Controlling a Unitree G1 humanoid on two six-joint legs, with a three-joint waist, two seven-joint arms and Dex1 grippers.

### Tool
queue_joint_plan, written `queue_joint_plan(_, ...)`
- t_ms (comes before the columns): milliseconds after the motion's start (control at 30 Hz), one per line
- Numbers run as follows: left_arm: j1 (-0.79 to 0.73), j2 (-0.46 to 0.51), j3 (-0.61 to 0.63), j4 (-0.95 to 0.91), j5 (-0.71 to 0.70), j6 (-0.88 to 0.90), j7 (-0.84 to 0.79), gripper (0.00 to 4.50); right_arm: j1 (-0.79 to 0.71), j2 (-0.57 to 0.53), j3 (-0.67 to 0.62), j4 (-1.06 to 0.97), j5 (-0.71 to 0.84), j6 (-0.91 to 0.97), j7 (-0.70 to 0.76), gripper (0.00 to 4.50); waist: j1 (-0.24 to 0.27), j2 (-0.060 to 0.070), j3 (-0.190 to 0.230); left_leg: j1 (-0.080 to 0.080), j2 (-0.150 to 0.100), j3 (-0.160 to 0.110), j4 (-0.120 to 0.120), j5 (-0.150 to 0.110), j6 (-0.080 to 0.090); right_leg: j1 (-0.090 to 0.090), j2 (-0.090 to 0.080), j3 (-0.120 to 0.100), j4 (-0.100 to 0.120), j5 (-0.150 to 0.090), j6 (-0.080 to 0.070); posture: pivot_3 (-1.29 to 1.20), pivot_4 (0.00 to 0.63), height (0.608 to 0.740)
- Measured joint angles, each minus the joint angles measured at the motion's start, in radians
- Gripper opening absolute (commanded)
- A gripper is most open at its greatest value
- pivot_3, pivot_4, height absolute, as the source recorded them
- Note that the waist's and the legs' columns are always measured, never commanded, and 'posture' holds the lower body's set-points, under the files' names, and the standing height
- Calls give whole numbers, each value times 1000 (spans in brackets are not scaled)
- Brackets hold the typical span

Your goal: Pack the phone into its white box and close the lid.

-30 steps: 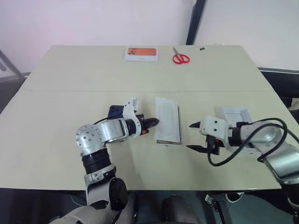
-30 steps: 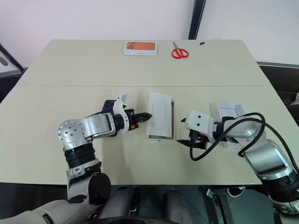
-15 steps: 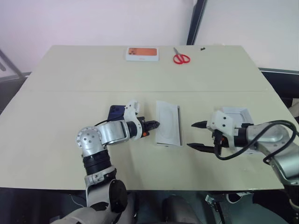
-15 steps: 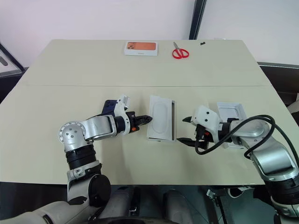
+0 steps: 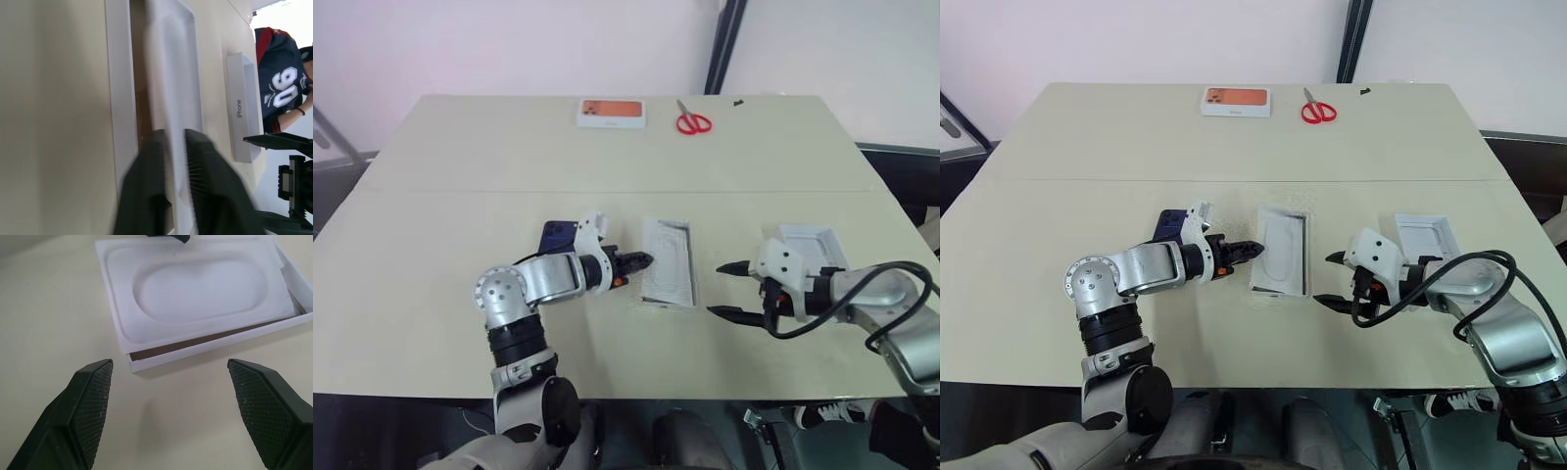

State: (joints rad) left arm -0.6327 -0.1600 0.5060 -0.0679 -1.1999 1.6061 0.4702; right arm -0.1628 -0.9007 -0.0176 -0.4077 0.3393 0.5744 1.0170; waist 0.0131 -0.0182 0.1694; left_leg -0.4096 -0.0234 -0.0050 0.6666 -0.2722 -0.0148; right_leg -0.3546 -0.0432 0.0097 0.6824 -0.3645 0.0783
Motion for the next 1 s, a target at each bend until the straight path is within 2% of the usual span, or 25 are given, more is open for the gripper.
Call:
queue_joint_plan(33,3,0,-3,0,-12,0,-1,3106,0,0,0,1,0,-3,-1,3952,0,0,0,0,0,0,0,0,0,0,0,0,0,0,0,0,150,740)
queue_joint_plan(100,15,2,-9,0,-29,0,-2,4005,0,0,1,2,-1,-7,-2,3952,0,0,0,0,0,0,0,0,0,0,0,0,0,0,0,0,150,740)
queue_joint_plan(233,54,50,-24,-1,-67,0,-18,4005,-11,3,5,17,-2,-18,-7,3952,-2,0,0,0,0,0,0,0,0,0,0,0,0,0,0,0,150,740)
queue_joint_plan(333,77,142,-31,-15,-77,-2,-62,4005,-19,15,10,29,-4,-25,-14,3952,-5,0,0,0,0,0,0,0,0,-1,0,0,0,0,0,0,150,740)
queue_joint_plan(500,131,266,-36,-58,-92,-36,-203,4005,-77,58,22,71,-21,-59,-47,3952,1,0,0,0,0,0,0,0,0,0,0,0,0,0,0,0,150,740)
queue_joint_plan(667,208,405,-104,-147,-80,-121,-408,4005,-96,77,29,84,-20,-60,-53,3952,-3,1,0,0,0,0,-1,0,-1,-1,0,0,0,0,0,0,150,740)
queue_joint_plan(767,246,491,-160,-189,-22,-211,-534,4072,-115,100,44,87,-18,-51,-61,3026,-4,1,0,0,0,0,-1,0,-1,-1,0,0,0,0,0,0,150,740)
queue_joint_plan(967,357,676,-320,-247,205,-455,-793,4072,-165,153,75,91,-23,-18,-112,14,-8,1,-1,0,0,0,-2,0,0,-1,0,1,0,0,-1,0,150,740)
queue_joint_plan(1000,378,695,-345,-249,252,-513,-838,4072,-171,163,83,91,-27,-14,-124,14,-8,1,-1,0,0,0,-2,0,0,-1,0,1,0,0,-1,0,150,740)
